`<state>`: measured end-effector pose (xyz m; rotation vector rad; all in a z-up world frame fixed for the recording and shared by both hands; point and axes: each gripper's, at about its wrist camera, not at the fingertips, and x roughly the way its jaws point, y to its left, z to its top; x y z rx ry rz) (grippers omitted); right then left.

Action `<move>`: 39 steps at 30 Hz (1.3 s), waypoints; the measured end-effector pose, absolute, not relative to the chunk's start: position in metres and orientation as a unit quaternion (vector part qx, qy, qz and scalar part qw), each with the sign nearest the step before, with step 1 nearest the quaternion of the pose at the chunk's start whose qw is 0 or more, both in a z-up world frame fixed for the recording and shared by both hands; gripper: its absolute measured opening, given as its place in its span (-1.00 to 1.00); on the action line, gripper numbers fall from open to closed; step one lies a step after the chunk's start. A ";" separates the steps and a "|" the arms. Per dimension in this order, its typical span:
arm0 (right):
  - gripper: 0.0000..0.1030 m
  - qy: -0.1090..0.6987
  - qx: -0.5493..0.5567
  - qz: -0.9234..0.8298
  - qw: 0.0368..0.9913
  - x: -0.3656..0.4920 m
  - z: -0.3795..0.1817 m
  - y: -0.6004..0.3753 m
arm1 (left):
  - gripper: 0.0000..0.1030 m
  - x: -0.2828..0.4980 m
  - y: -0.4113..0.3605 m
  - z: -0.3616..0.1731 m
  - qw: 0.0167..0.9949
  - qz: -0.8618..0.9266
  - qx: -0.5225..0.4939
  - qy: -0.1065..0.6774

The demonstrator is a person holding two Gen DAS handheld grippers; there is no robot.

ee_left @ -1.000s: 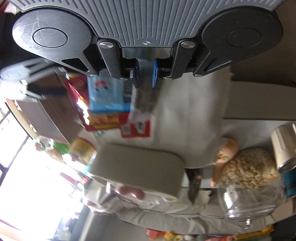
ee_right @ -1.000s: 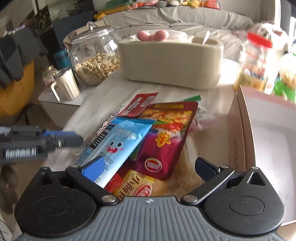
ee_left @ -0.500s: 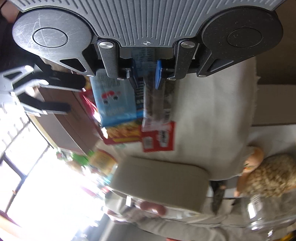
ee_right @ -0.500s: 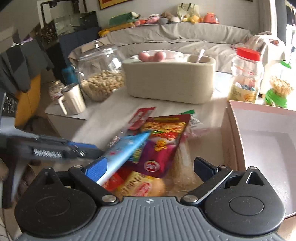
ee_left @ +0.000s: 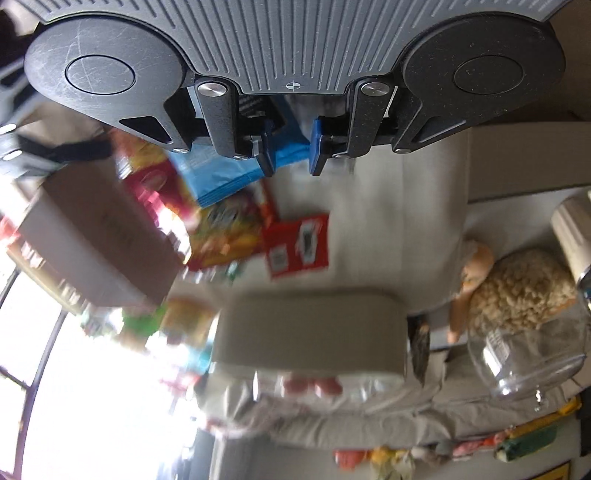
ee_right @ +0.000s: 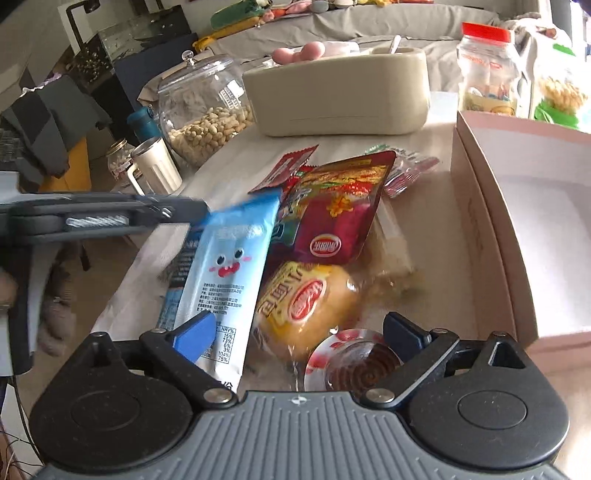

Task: Organize snacks
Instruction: 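Reach the left tool into the snack pile and grasp the clear dark-snack packet, then grasp the small red packet with the right tool while the left tool holds the clear packet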

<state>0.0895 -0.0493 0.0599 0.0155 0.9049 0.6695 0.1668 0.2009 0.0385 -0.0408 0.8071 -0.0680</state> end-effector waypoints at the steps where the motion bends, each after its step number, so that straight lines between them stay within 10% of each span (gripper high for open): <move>1: 0.90 0.427 0.009 0.317 0.847 0.085 0.061 -0.051 | -0.54 0.168 0.196 0.034 0.917 -0.021 0.001 0.398; 26: 1.00 0.394 -0.092 0.282 0.870 0.017 0.042 -0.104 | -0.27 0.155 0.177 0.019 0.896 0.014 0.120 0.427; 39: 0.98 0.375 -0.107 0.299 0.871 0.010 0.047 -0.107 | -0.06 0.175 0.217 0.016 0.903 -0.002 0.009 0.429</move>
